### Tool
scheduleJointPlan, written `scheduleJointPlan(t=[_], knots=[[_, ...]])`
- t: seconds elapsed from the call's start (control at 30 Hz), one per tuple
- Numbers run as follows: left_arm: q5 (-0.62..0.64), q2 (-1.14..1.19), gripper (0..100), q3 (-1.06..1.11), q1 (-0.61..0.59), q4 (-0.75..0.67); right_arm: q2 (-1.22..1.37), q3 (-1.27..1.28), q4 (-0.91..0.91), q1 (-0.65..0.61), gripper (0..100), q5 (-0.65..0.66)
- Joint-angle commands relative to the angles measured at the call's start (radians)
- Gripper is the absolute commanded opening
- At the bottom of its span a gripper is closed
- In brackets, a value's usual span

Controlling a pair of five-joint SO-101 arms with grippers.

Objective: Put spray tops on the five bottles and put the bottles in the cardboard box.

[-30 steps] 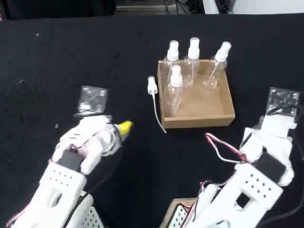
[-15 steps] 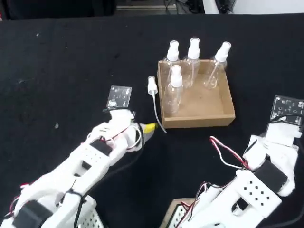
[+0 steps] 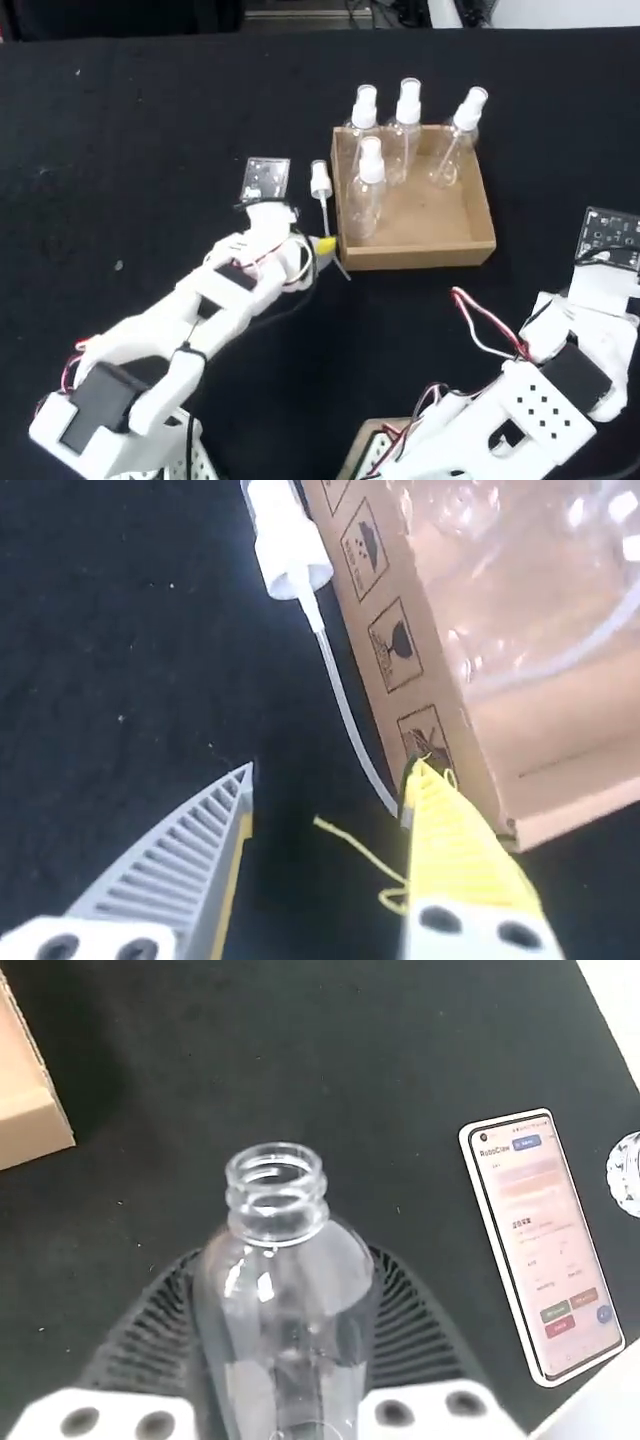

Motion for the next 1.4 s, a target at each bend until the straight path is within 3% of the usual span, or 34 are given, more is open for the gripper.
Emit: scheduleJointPlan(t=[0.0,1.17,1.37], knots=[[0.006,0.012,24,-0.087,-0.033,-0.020,-0.021,0.001,-0.021,0.021,1.1,0.009],[0.003,0.261,23,-0.216,-0.036,-0.012,-0.022,0.001,-0.020,0.018,1.1,0.011],[0.005,0.261,21,-0.271,-0.053,0.130,-0.022,0.001,-0.020,0.014,1.1,0.011]])
